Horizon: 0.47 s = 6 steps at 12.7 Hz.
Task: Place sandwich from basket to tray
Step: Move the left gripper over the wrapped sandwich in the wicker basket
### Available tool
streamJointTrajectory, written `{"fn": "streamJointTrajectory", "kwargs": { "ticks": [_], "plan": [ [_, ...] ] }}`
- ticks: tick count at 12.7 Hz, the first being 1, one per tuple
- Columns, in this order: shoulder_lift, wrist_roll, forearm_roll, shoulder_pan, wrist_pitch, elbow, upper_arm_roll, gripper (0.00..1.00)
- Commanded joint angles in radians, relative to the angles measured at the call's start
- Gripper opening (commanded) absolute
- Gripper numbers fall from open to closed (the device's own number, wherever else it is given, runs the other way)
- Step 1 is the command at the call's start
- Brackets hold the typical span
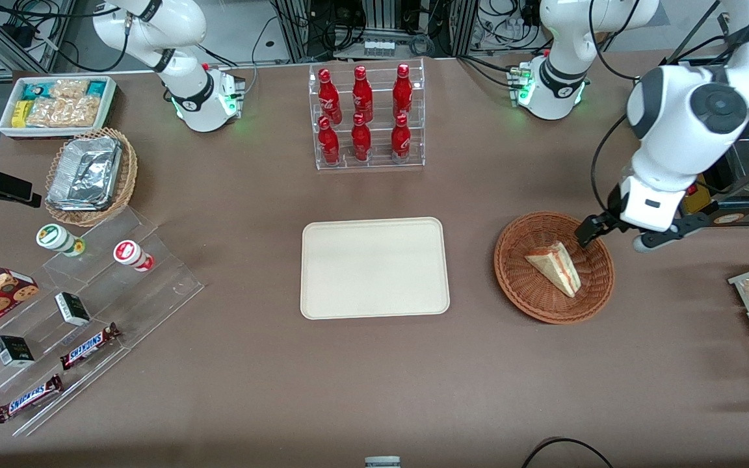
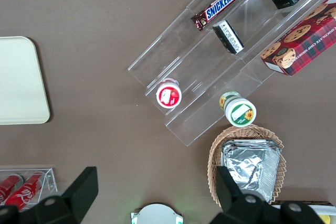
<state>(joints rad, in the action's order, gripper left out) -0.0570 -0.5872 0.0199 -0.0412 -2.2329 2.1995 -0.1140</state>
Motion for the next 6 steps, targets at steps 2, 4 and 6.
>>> {"fn": "streamJointTrajectory", "kwargs": {
  "ticks": [2,4,6],
  "plan": [
    [0.051,-0.179,-0.008,-0.025,-0.124,0.054,-0.018,1.0],
    [0.101,-0.192,-0.006,-0.025,-0.209,0.074,-0.018,1.0],
    [0.164,-0.187,0.008,-0.025,-0.241,0.072,-0.019,1.0]
  ]
}}
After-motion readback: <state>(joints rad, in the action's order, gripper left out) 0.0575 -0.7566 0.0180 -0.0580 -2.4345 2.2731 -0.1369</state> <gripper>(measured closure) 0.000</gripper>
